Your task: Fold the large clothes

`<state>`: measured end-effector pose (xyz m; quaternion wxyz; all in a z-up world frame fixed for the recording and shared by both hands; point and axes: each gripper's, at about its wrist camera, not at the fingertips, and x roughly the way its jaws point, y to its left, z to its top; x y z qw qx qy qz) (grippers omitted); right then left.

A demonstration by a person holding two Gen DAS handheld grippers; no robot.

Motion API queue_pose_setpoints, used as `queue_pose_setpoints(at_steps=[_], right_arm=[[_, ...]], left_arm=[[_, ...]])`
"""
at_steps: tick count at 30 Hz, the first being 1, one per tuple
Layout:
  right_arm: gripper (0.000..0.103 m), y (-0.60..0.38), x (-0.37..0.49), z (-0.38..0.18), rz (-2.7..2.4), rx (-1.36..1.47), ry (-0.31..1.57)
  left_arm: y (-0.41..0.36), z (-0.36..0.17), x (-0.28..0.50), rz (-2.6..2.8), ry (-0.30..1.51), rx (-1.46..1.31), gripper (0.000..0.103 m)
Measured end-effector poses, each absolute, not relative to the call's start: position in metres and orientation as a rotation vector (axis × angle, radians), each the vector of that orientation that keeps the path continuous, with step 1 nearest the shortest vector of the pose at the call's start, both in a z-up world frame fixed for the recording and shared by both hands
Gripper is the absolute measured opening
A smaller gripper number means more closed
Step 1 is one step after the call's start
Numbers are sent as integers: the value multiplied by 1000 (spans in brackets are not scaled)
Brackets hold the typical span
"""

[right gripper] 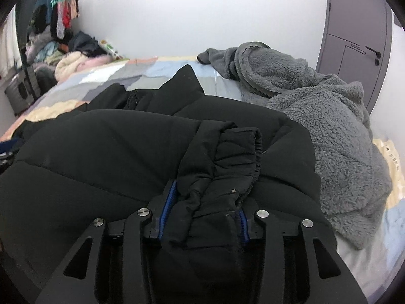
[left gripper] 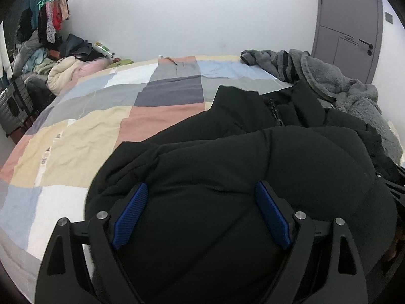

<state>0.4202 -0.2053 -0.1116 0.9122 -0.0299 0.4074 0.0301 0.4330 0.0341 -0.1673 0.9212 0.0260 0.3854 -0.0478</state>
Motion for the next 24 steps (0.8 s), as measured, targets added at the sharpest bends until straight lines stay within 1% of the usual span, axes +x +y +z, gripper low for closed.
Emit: queue_pose_setpoints(at_steps=[4,5,6,7,8,11,15,17,21,24], right_arm=[[40,-215,398,-96,113,-17,838],[43,-217,390,-92,116,-6,838],[48,-223,379,-87,130,17,832],[62,-225,369,-82,142,32,822],[73,-228,357,-78,154,42,807],[74,-230,328,-69,166,22,798],[74,-237,289,-68,147,-16,804],[74,-241,280,-73,128,-25,816],[77,-253,278,-92,93,-17,901],[79,-259,284,-100,55,-32,911]], left_arm=[[49,-149,406,-91,766,71,88],[57,-144,392,-93,752,73,88],[64,-140,381,-91,745,75,88],[69,-137,373,-89,737,70,88],[79,-134,359,-83,728,59,88],[104,-137,332,-71,738,8,88],[136,-161,309,8,797,-33,88],[144,-171,312,27,855,-49,88],[151,-181,318,51,884,-80,88],[148,-195,325,53,916,-84,88]])
